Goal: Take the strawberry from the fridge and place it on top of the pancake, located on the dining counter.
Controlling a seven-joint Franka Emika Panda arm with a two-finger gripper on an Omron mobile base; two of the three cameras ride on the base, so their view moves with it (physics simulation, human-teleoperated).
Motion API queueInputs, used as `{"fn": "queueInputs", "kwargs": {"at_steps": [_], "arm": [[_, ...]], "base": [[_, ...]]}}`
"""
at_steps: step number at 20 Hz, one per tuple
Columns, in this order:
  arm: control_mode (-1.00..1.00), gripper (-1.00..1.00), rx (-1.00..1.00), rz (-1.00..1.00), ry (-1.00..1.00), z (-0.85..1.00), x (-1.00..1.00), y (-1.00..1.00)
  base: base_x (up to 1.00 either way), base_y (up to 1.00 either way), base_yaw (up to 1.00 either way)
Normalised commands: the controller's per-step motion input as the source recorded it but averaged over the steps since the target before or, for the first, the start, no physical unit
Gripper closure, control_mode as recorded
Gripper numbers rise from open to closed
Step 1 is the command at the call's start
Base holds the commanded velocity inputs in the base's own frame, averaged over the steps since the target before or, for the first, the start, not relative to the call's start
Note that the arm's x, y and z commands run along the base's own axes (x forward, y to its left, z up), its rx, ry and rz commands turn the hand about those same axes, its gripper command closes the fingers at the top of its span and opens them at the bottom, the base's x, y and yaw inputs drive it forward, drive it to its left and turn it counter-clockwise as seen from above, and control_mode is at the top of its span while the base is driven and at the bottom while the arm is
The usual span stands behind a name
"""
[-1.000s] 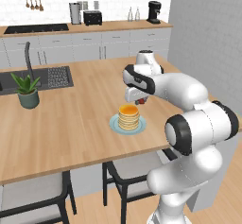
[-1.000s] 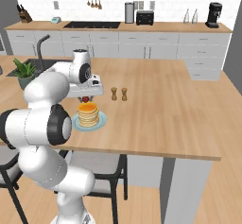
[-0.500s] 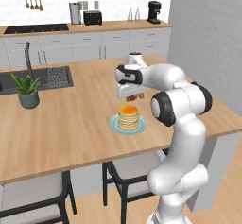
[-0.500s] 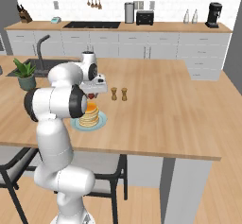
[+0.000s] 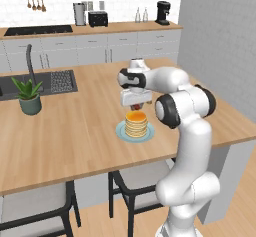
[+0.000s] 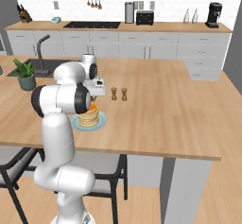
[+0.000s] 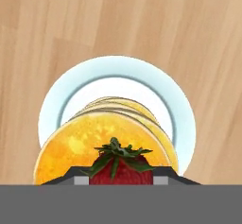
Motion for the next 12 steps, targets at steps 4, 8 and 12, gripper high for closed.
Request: {"fn": "queueInputs", "kwargs": {"at_steps": [4, 8, 12], "arm": [[-1.00, 1.00, 0.00, 0.00, -0.04, 0.00, -0.36, 0.07], [-1.00, 1.00, 0.00, 0.00, -0.02, -0.01, -0.20, 0.08], [-1.00, 1.00, -0.01, 0.00, 0.00, -0.09, 0.07, 0.00]], "base": [[0.00, 0.00, 0.00], [0.00, 0.00, 0.00], [0.00, 0.00, 0.00]]}}
